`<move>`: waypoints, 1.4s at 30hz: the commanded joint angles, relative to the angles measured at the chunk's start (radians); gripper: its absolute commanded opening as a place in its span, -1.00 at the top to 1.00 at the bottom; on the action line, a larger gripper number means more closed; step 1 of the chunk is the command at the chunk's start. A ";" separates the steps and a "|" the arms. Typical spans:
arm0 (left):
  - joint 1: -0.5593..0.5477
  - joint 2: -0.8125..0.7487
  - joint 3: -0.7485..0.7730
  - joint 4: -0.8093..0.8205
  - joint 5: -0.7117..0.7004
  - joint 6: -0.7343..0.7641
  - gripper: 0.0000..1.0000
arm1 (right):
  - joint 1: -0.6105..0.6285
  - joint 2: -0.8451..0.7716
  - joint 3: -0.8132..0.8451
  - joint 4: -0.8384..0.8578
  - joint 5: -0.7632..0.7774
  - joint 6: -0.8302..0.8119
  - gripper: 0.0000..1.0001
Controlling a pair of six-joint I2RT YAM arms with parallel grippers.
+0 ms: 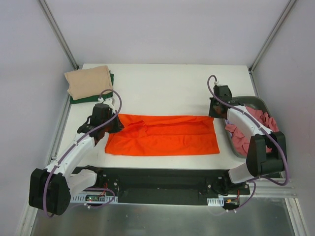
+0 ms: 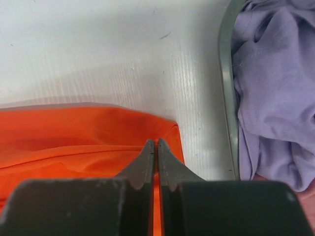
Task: Fold and stack the t-shirts
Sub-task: Fold the other side of the tshirt into a rectangle
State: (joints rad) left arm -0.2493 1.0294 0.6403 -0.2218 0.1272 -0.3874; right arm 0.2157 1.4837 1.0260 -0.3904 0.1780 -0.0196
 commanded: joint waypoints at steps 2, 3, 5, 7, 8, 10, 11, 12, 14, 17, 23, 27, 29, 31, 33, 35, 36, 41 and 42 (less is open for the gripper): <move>-0.007 -0.028 -0.065 0.007 0.000 -0.047 1.00 | 0.001 -0.025 -0.059 0.028 0.003 0.007 0.93; -0.007 -0.026 -0.076 0.004 0.006 -0.051 1.00 | -0.001 -0.023 -0.070 0.031 0.009 0.009 0.92; -0.007 -0.028 -0.096 0.006 0.008 -0.060 0.88 | 0.001 -0.033 -0.095 0.033 0.020 0.012 0.83; -0.007 -0.038 -0.119 0.006 0.011 -0.065 0.68 | 0.001 -0.054 -0.121 0.039 0.029 0.012 0.80; -0.007 -0.045 -0.131 0.004 0.006 -0.073 0.60 | 0.002 -0.066 -0.130 0.035 0.031 0.012 0.78; -0.007 -0.074 -0.152 -0.005 -0.014 -0.090 0.60 | 0.005 -0.114 -0.148 0.022 0.035 0.018 0.66; -0.007 -0.089 -0.160 -0.017 -0.035 -0.100 0.44 | 0.007 -0.137 -0.159 0.019 0.038 0.018 0.60; -0.007 -0.110 -0.157 -0.036 -0.058 -0.114 0.19 | 0.008 -0.163 -0.168 0.016 0.034 0.018 0.50; -0.007 -0.150 -0.143 -0.068 -0.092 -0.133 0.15 | 0.011 -0.209 -0.178 0.016 0.011 0.018 0.44; -0.007 -0.198 -0.114 -0.087 -0.084 -0.154 -0.19 | 0.014 -0.266 -0.170 -0.004 -0.050 0.018 0.15; -0.008 -0.174 -0.036 -0.074 0.015 -0.163 -0.98 | 0.017 -0.296 -0.146 -0.005 -0.259 0.058 -0.19; -0.031 -0.062 -0.008 0.036 0.115 -0.177 -0.98 | 0.024 -0.226 -0.116 0.061 -0.428 0.072 -0.34; -0.057 0.015 0.002 0.102 0.170 -0.179 -0.98 | 0.043 -0.145 -0.061 0.047 -0.457 0.066 -0.36; -0.077 0.095 0.024 0.124 0.169 -0.159 -0.98 | 0.071 -0.064 -0.014 0.030 -0.457 0.069 -0.37; -0.076 0.165 0.030 0.122 0.126 -0.154 -0.98 | 0.089 0.010 0.017 0.022 -0.460 0.078 -0.36; -0.074 0.230 0.021 0.119 0.071 -0.148 -0.98 | 0.097 0.081 0.023 0.018 -0.451 0.096 -0.36; -0.070 0.254 0.013 0.114 0.048 -0.154 -0.98 | 0.097 0.107 0.022 0.015 -0.439 0.102 -0.36; -0.030 0.331 -0.043 0.108 -0.009 -0.177 -0.98 | 0.097 0.168 -0.006 -0.059 -0.309 0.104 -0.38; -0.019 0.342 -0.053 0.108 -0.014 -0.179 -0.98 | 0.097 0.162 -0.017 -0.082 -0.246 0.101 -0.39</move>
State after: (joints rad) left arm -0.3031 1.3418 0.6258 -0.1158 0.1749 -0.5503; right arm 0.3138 1.6554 1.0206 -0.3870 -0.2039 0.0704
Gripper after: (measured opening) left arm 0.990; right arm 0.687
